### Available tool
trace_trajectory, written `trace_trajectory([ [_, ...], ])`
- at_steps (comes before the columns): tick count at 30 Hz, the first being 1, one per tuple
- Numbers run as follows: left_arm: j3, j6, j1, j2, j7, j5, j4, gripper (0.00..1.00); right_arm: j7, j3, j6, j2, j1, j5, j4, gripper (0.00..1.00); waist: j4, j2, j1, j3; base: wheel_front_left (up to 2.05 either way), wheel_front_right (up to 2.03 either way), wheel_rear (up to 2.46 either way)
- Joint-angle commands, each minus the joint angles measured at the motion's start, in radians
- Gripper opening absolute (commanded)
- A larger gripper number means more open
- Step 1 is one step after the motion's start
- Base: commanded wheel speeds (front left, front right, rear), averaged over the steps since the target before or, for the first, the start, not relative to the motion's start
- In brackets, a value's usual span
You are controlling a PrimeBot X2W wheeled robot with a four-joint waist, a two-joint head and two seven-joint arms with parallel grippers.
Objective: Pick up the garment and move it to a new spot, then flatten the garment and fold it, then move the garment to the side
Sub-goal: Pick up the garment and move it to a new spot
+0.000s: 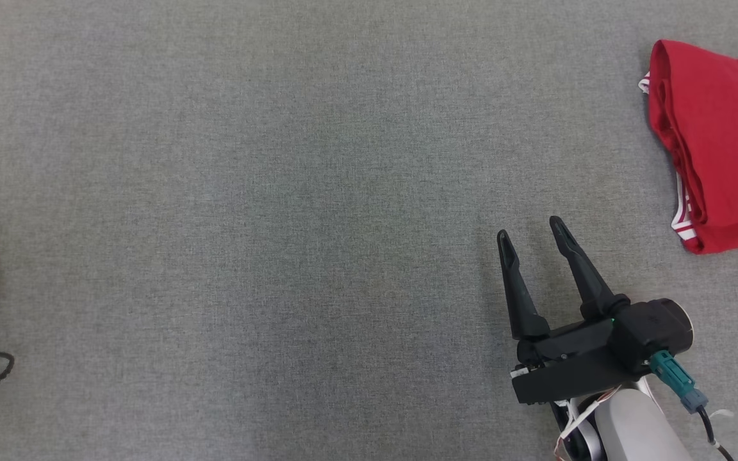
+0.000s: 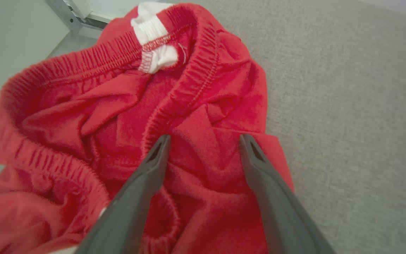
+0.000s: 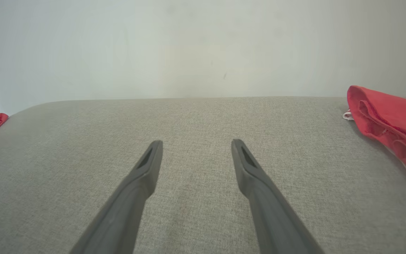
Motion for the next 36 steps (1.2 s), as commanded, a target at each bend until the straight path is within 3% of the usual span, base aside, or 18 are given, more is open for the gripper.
trace_trajectory([
  [1,0.001,0.005,-0.01,0.004,0.008,-0.006,0.005,1.0,-0.001,0.002,-0.002,0.003,-0.004,-0.001,0.001,1.0,-0.001,-0.0002,-0.0001,-0.001,0.0,0.0,0.0],
  [5,0.014,0.01,-0.017,-0.003,0.182,-0.039,0.091,1.0,-0.001,0.004,-0.002,0.002,-0.004,-0.003,0.01,1.0,-0.001,-0.0002,-0.0001,-0.009,0.0,0.0,0.0],
  [10,0.002,0.003,-0.014,0.005,0.225,-0.047,0.09,1.0,-0.001,0.007,-0.002,0.002,-0.006,-0.006,0.014,1.0,-0.003,-0.0002,-0.0001,-0.016,0.0,0.0,0.0],
  [11,0.001,0.002,-0.011,0.006,0.224,-0.049,0.088,0.83,-0.001,0.007,-0.002,0.002,-0.007,-0.007,0.016,1.0,-0.003,-0.0002,-0.0001,-0.017,0.0,0.0,0.0],
  [12,-0.001,0.002,-0.008,0.008,0.221,-0.048,0.084,0.16,-0.001,0.006,-0.002,0.002,-0.007,-0.007,0.017,1.0,-0.003,-0.0002,-0.0001,-0.019,0.0,0.0,0.0],
  [13,-0.005,0.005,-0.005,0.01,0.217,-0.045,0.079,0.0,-0.001,0.006,-0.002,0.002,-0.006,-0.007,0.017,1.0,-0.002,-0.0002,-0.0001,-0.022,0.0,0.0,0.0],
  [26,-0.084,-0.019,-0.04,0.017,-0.033,-0.004,-0.171,0.0,-0.001,-0.001,-0.002,0.006,0.046,-0.001,0.04,1.0,0.031,-0.0002,-0.0001,-0.117,0.0,0.0,0.0],
  [31,-0.14,-0.031,-0.049,0.008,-0.062,-0.013,-0.338,0.0,-0.001,-0.002,-0.002,0.01,0.063,0.003,0.048,1.0,0.037,-0.0002,-0.0001,-0.164,0.0,0.0,0.0],
  [36,-0.199,-0.036,-0.062,-0.02,-0.028,-0.033,-0.537,0.0,-0.001,-0.008,-0.002,0.015,0.086,0.012,0.054,1.0,0.028,-0.0002,-0.0001,-0.2,0.0,0.0,0.0],
])
